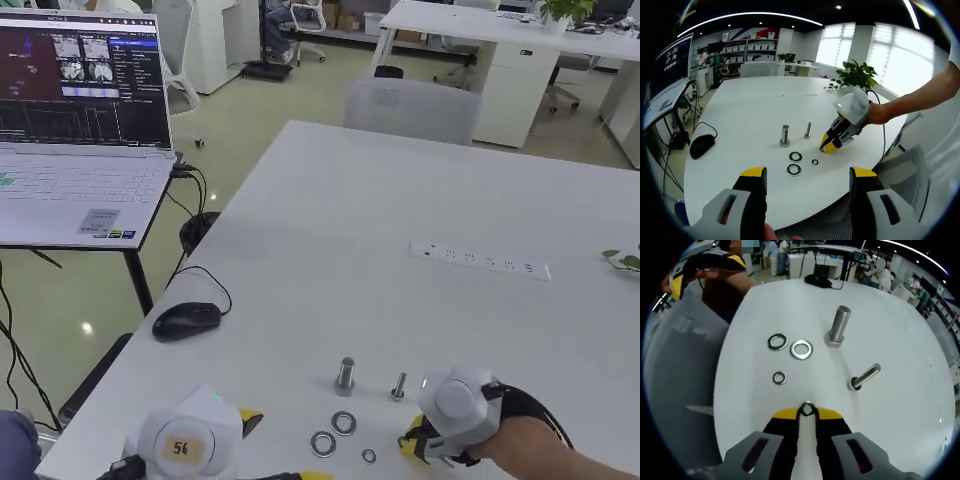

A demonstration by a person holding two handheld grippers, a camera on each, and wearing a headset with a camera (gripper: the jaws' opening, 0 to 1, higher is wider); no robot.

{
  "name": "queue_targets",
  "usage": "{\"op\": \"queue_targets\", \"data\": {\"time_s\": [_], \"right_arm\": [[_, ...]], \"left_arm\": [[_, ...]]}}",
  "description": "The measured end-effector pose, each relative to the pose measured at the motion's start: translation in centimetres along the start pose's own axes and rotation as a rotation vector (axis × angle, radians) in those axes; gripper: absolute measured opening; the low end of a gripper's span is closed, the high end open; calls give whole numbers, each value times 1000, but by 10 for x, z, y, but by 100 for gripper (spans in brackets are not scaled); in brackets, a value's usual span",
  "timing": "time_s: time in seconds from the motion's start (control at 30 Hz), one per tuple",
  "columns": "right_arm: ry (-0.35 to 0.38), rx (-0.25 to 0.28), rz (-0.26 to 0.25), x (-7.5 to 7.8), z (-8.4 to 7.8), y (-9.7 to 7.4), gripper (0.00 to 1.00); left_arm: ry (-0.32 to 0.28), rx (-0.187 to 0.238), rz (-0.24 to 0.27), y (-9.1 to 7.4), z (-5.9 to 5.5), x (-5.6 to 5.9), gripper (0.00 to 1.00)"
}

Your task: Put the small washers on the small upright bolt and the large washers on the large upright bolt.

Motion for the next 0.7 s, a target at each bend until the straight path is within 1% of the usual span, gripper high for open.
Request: {"op": "queue_targets", "data": {"time_s": [0.03,0.1,0.23,0.37,0.53,0.7], "right_arm": [[-8,-10,-7,0,0,-2,13],[-8,-10,-7,0,-2,-4,13],[12,17,-32,6,0,-15,13],[24,49,-60,15,6,-28,13],[3,63,-95,26,19,-44,13],[-31,78,-126,40,38,-61,13]], "left_arm": [[-2,1,1,0,0,0,66],[-4,2,4,0,0,-1,66],[-6,0,6,1,0,-3,66],[-6,-3,7,2,0,-4,66],[-11,-4,9,2,0,-5,66],[-13,-4,8,4,-1,-6,66]]}}
Point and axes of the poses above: the centre of the closed fingertips' face, and the gripper's own axes: y roughly forward along the fingers, x roughly to its right, z roughly out of its top, the point moved 7 cm from there along -y, roughly backward along the fingers, and after that the axes turned 9 degrees about z, right-handed, at the moved point
